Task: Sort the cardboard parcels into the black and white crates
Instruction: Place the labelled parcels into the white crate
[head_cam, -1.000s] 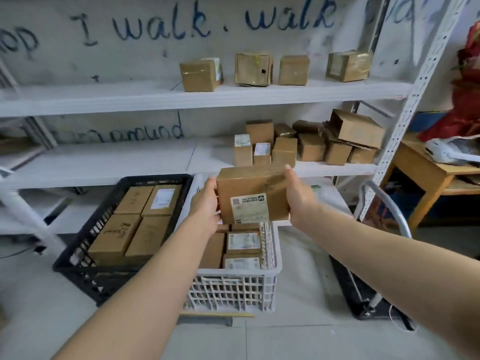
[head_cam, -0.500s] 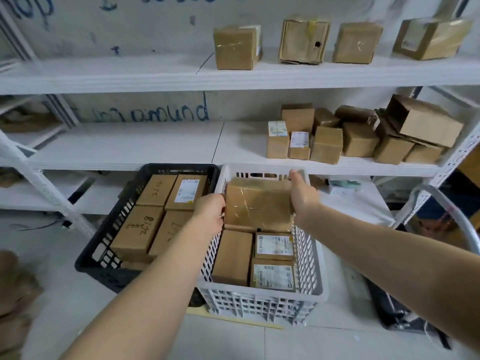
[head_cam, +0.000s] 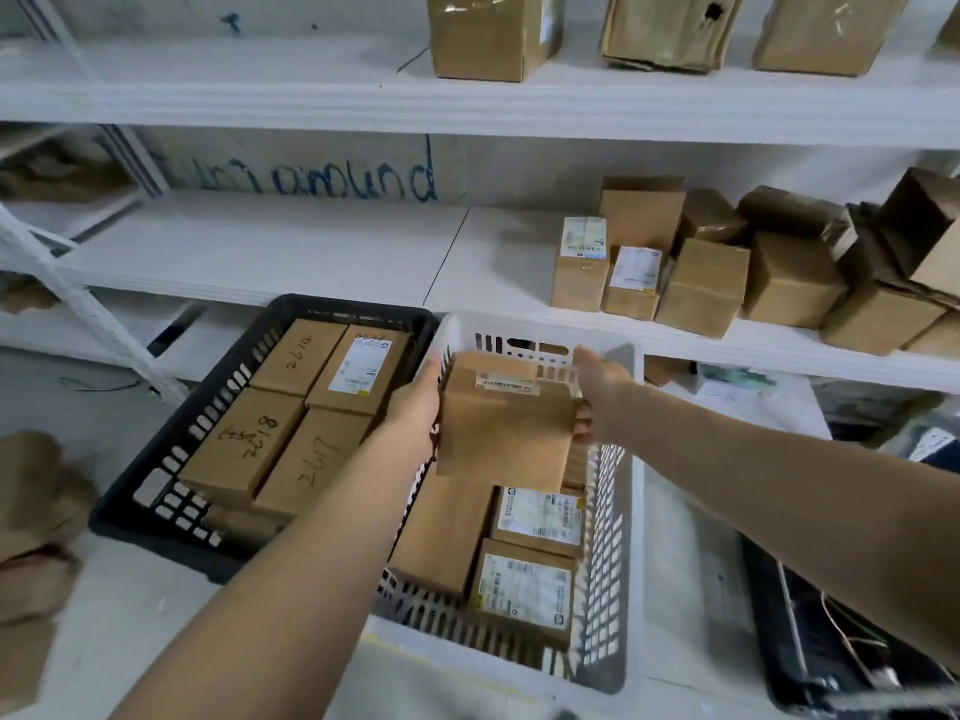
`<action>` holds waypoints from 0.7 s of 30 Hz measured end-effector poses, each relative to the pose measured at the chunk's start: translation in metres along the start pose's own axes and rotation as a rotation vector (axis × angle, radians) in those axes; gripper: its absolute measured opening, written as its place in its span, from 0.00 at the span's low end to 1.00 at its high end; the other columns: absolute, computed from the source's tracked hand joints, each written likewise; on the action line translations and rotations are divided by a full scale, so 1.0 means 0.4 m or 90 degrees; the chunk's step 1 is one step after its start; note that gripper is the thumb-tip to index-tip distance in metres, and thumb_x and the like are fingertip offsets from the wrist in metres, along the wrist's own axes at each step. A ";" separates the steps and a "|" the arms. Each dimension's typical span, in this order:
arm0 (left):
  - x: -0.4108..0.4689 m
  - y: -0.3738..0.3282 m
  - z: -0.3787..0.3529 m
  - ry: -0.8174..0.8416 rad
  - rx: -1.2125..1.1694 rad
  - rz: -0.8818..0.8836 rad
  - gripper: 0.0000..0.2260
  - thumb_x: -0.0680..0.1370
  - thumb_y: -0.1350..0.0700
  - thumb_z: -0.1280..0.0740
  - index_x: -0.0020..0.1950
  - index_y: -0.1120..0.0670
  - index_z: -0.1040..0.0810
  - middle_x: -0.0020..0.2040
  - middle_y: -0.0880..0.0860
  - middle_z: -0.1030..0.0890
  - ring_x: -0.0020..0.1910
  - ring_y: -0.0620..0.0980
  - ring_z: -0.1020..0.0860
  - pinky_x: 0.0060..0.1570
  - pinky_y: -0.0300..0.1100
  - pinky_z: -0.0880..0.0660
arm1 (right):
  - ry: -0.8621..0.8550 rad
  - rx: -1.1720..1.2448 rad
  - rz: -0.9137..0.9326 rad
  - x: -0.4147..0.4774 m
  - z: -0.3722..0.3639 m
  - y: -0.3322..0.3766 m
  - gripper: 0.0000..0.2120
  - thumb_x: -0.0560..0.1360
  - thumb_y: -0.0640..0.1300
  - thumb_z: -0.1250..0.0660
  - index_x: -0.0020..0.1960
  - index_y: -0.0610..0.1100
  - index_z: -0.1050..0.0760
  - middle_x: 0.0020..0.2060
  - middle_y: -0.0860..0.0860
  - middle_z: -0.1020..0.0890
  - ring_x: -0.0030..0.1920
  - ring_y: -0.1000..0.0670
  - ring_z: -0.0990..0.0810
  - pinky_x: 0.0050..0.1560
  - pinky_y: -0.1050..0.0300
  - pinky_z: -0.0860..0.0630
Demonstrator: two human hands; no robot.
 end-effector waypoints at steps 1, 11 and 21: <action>0.008 0.012 -0.006 0.000 -0.002 0.009 0.25 0.75 0.36 0.36 0.61 0.55 0.24 0.49 0.53 0.18 0.45 0.53 0.20 0.38 0.45 0.24 | 0.011 0.002 -0.019 0.013 -0.003 -0.010 0.16 0.78 0.53 0.45 0.55 0.42 0.32 0.44 0.44 0.28 0.40 0.45 0.28 0.40 0.51 0.26; 0.156 0.140 0.005 -0.037 0.190 0.010 0.20 0.79 0.45 0.38 0.68 0.52 0.29 0.63 0.56 0.23 0.60 0.59 0.24 0.61 0.56 0.27 | 0.006 0.020 -0.146 0.139 -0.054 -0.166 0.16 0.81 0.50 0.44 0.59 0.39 0.29 0.51 0.43 0.22 0.48 0.45 0.24 0.48 0.49 0.23; 0.186 0.213 0.011 -0.016 0.166 0.089 0.16 0.77 0.49 0.32 0.59 0.58 0.25 0.53 0.58 0.18 0.51 0.58 0.19 0.51 0.55 0.21 | -0.116 -0.048 -0.158 0.232 -0.040 -0.259 0.24 0.76 0.60 0.39 0.62 0.42 0.30 0.51 0.45 0.19 0.48 0.47 0.19 0.49 0.50 0.20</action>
Point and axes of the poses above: each hand's wrist, its own x-axis towards the middle knuckle, its own z-axis out of the back of the hand, y = z × x, the point moved 8 cm from there along x, towards the middle knuckle
